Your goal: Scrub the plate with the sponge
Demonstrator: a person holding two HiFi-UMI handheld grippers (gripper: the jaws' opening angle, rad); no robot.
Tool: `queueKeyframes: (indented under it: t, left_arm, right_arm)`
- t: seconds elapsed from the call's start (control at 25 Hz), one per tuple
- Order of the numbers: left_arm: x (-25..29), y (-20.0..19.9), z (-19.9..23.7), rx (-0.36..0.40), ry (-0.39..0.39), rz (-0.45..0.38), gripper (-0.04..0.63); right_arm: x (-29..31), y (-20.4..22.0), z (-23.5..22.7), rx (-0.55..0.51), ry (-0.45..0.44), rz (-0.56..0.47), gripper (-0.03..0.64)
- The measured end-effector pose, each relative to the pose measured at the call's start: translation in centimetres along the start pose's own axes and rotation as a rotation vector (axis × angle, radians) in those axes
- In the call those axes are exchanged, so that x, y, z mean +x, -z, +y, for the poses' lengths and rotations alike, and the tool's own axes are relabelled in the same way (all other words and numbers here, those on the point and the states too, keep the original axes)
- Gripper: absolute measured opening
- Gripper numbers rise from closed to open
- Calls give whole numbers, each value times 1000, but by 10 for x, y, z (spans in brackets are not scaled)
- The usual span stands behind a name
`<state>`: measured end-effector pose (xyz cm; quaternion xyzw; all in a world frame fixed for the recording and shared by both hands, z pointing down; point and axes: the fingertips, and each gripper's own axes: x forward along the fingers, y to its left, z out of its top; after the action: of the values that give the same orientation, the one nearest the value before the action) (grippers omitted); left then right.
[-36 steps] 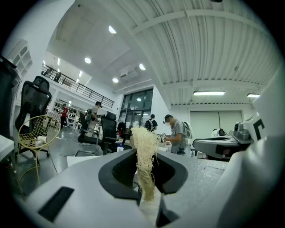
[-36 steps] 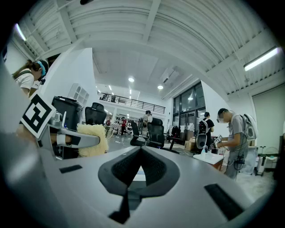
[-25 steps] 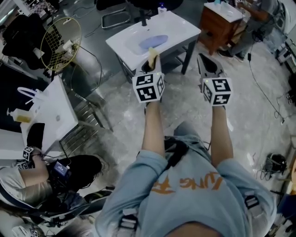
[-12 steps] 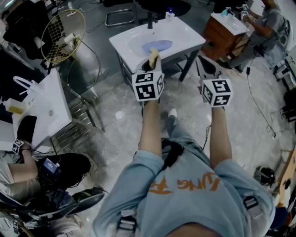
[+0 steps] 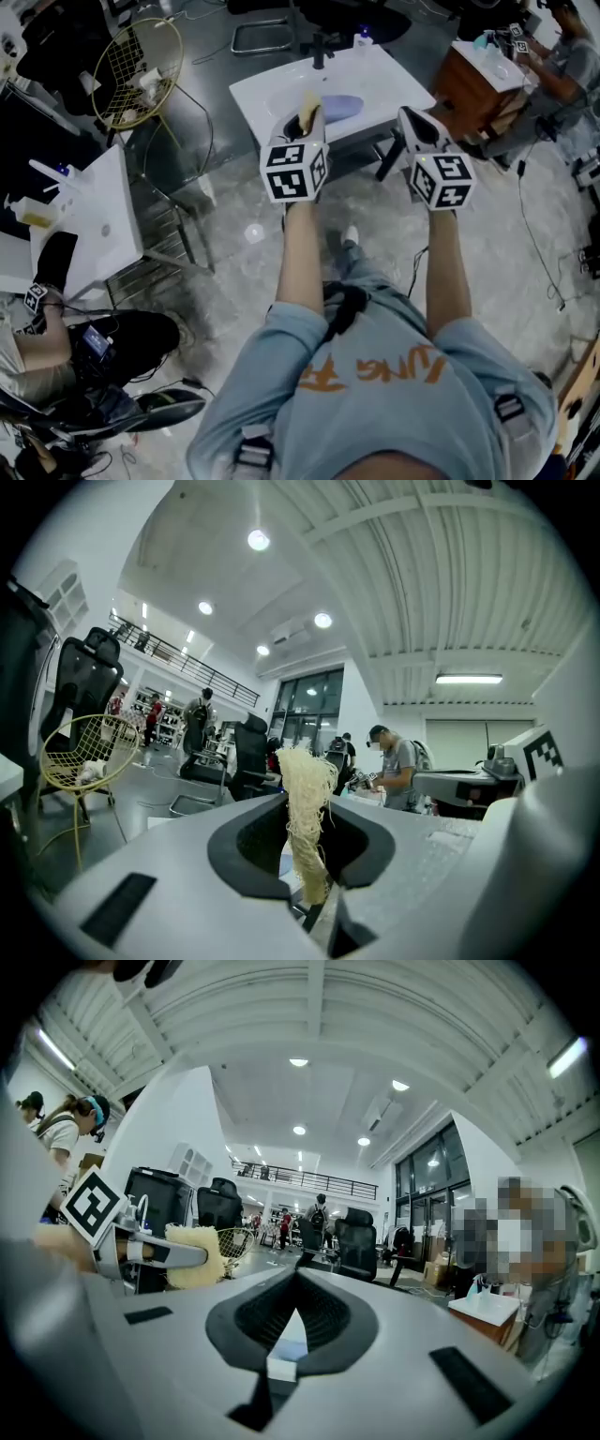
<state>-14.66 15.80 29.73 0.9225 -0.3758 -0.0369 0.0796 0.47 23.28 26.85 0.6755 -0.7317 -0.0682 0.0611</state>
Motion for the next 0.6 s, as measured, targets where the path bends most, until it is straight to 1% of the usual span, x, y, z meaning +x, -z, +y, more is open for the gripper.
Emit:
queueKeyframes:
  t: [0.08,0.16,0.36,0.52,0.6]
  left_arm:
    - [23,0,9,-4,-31,13,49]
    - [43,7,19,-11,-64,42,49]
    - [89,50,41,-11,-119,176,49]
    - [137,80,64,-48,-173,218,49]
    - [160,97,68,-51,-198,238,49]
  right_arm:
    - [18,3,-24,28,-4,1,0]
    - [36,14,-42,75,-16,13,0]
    - [87,69,-72,202,-41,97,0]
    - [141,110,-94,219,-95,162,0]
    - [162,133,-108,233,-116,195,0]
